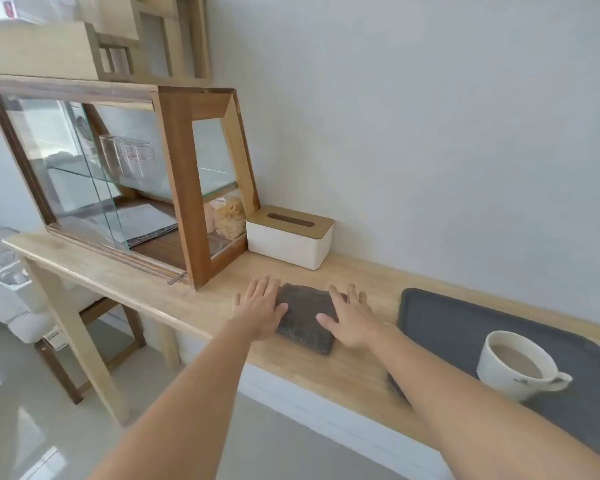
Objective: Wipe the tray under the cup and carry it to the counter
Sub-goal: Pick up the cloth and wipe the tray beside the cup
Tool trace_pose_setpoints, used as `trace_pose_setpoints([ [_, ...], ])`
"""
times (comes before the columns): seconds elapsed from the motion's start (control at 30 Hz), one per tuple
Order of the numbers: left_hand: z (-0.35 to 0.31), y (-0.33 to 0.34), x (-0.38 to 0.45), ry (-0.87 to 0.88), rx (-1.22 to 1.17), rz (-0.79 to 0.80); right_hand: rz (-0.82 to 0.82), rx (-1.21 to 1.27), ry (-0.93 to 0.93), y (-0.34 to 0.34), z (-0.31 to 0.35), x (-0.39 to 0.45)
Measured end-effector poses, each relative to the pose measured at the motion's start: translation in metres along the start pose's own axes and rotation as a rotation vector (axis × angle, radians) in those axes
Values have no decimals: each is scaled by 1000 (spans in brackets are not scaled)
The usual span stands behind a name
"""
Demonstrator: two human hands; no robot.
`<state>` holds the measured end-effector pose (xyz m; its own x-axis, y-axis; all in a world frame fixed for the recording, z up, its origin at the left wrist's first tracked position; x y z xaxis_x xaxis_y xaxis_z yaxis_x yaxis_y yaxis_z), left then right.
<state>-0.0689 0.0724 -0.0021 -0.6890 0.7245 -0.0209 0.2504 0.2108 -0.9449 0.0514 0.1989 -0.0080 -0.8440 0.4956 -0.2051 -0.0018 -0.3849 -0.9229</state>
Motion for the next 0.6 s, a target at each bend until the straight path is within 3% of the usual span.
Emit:
trace_pose_setpoints([
  [0.13,12,23,12,-45,1,67,30,101,88,25,-1,11],
  [0.27,11,34,18,-67,-72,97,-93,195,143,28,-7,15],
  [0.6,-29,27,6,-77,-505,10,-300,463,112,1,-19,-30],
])
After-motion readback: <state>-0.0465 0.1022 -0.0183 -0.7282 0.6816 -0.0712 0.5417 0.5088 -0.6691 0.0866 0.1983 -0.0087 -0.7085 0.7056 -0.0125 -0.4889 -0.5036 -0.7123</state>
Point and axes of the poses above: each hand's wrist, its own x-axis towards the middle knuckle, its own y-axis out of the palm, z = x × y, the point moved 10 cm from there along x, towards the middle knuckle
